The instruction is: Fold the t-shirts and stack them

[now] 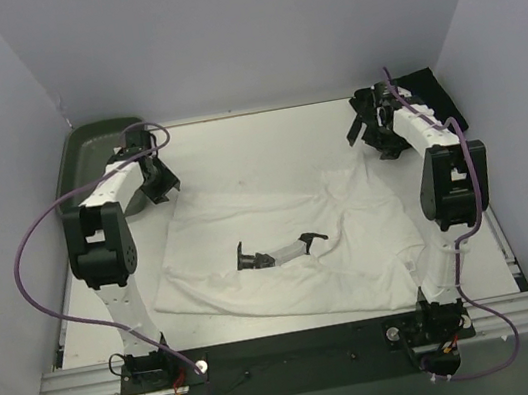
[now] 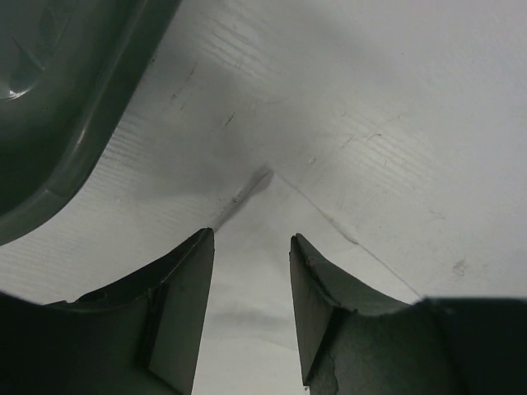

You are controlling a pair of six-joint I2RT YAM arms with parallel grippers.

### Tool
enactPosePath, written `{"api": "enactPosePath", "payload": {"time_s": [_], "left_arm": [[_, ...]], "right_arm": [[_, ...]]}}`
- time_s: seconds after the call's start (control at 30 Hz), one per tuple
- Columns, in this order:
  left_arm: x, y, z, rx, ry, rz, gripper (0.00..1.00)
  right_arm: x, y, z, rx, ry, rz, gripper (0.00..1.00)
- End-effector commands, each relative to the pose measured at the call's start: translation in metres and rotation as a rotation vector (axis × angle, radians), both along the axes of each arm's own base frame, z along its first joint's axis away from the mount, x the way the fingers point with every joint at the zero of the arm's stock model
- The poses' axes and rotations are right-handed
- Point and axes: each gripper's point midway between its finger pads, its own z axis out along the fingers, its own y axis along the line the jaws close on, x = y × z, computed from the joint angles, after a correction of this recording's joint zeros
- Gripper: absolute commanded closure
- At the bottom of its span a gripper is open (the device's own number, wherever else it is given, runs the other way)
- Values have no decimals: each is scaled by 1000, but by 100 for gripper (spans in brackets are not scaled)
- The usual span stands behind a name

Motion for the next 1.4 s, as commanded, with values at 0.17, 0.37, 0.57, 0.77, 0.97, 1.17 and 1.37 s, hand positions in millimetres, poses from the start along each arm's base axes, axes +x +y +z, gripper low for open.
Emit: {"api": "enactPosePath", "payload": {"time_s": [0.17,0.37,0.57,0.77,0.97,1.17,1.37], "left_arm": [[18,-8,-22,-30,38,-25,51],[21,-15,-28,-35,50,-43,51],[29,-26,-22,-10,41,-67,51],[27,-35,-27,25,75,-87,51],[18,-27,-27,110,106,-101,66],[6,-16,-33,164,141,-110,79],[1,-12,-37,186,155,-120,100]], "right_arm": [[2,9,16,26,-47,52,7],[1,10,15,28,-49,60,7],[0,10,10,29,-42,59,7],[-2,10,3,32,-28,57,7],[-2,11,3,41,-27,51,7],[-4,15,0,61,-26,45,7],[-7,17,-2,67,-26,46,7]]}}
